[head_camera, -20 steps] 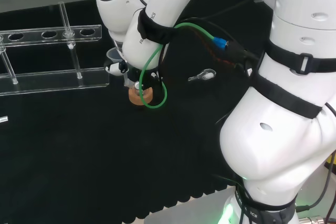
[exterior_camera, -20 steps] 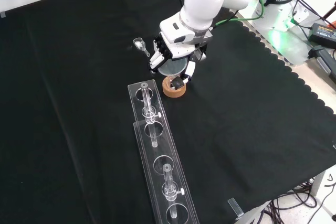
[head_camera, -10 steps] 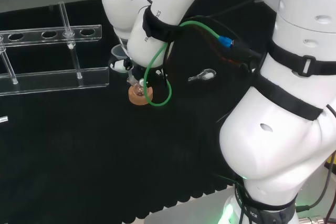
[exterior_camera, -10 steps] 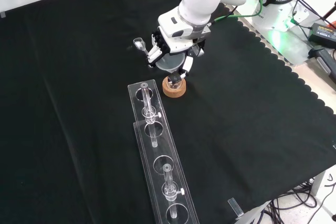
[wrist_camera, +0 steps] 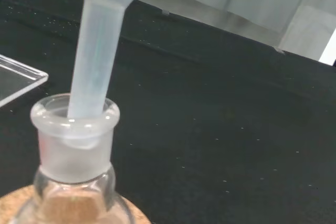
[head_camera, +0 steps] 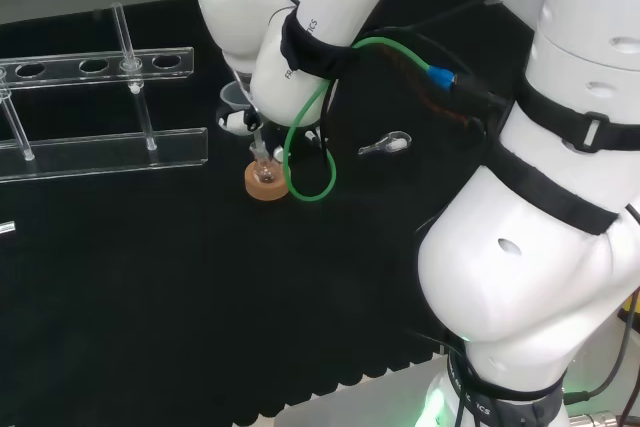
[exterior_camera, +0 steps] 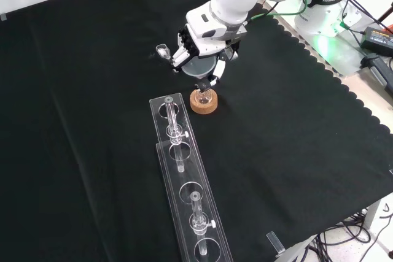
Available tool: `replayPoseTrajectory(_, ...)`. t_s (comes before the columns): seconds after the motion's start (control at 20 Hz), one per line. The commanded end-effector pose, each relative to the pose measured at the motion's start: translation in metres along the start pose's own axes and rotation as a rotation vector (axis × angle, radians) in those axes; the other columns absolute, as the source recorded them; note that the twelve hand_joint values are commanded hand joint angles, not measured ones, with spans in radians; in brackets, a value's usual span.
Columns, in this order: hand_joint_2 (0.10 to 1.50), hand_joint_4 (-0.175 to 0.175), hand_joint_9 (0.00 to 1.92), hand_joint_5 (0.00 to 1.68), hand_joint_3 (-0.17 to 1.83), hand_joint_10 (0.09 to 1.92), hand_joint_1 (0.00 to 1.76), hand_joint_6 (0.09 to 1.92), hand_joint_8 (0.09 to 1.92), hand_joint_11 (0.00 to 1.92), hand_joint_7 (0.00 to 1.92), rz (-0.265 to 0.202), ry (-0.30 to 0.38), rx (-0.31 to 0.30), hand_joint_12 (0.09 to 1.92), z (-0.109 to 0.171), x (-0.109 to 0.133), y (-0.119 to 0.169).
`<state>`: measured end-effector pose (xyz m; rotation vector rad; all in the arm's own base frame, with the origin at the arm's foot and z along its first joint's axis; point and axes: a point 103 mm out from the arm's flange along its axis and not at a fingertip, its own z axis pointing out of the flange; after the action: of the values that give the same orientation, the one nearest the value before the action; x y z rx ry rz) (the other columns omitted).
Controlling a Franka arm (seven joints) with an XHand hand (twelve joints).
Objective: Place the funnel on the round-bottom flask.
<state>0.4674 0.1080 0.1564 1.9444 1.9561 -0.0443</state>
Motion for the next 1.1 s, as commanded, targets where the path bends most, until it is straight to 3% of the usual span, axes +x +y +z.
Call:
replayPoseTrajectory(0.05, 0.69, -0.175, 1.87, 1.13, 0.74, 1.27, 1.18, 0.96, 1.37, 1.92, 1.37, 0.009, -0.002, 0.006, 1.50, 0.006, -0.005, -0.007)
replayPoseTrajectory(0.4, 0.68, -0.175, 1.87, 1.13, 0.74, 1.27, 1.18, 0.97, 1.37, 1.92, 1.37, -0.014, 0.011, 0.032, 1.50, 0.017, 0.009, -0.012)
replayPoseTrajectory(1.1, 0.68, -0.175, 1.87, 1.13, 0.74, 1.27, 1.18, 0.97, 1.37, 1.92, 1.37, 0.011, 0.020, 0.008, 1.50, 0.026, 0.008, -0.017)
